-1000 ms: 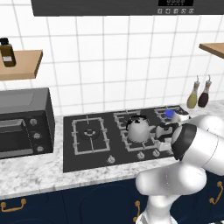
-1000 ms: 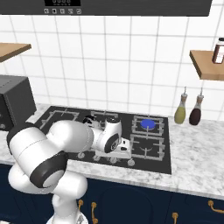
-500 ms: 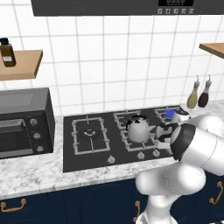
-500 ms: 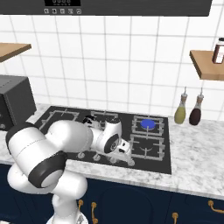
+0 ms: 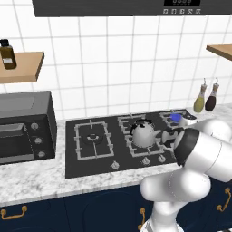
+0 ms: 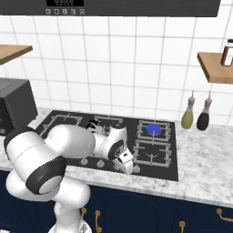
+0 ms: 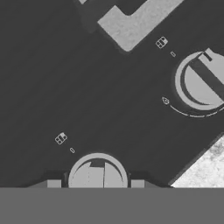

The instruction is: Turn off the rear right burner of the stove.

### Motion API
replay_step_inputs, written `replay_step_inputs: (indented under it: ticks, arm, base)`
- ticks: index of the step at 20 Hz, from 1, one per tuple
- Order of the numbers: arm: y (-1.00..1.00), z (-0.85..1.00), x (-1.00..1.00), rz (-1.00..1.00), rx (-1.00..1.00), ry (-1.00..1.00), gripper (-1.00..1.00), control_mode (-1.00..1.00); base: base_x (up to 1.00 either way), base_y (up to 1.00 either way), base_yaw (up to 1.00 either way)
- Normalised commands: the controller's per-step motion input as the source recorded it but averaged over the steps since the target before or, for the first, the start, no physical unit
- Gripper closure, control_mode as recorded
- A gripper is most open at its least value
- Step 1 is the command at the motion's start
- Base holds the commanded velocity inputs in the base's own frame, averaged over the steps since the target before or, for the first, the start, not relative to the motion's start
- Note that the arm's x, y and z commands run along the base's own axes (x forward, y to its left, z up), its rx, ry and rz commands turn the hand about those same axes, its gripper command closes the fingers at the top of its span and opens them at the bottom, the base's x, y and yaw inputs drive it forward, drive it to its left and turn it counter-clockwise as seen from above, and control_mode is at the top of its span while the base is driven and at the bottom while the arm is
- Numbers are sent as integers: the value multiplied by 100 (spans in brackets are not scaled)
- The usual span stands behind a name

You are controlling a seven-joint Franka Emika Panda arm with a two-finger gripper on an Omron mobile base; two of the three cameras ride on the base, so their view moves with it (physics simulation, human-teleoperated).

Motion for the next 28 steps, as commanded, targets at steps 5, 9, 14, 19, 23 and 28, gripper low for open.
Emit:
replay_step_inputs:
  ticks: [5, 9, 14, 19, 23, 28]
  arm:
    - [0, -2, -18, -80, 0, 0, 100, -100]
    - [5, -9, -7, -86, 0, 0, 100, -100]
    - [11, -15, -3, -90, 0, 0, 100, -100]
    - [5, -17, -10, -95, 0, 0, 100, -100]
    - [7, -21, -15, -98, 0, 0, 100, -100]
    - [11, -23, -8, -100, 0, 0, 100, -100]
  base:
    - [0, 0, 0]
    - [0, 0, 0]
    - [0, 0, 0]
    - [0, 0, 0]
    - [0, 0, 0]
    - [0, 0, 0]
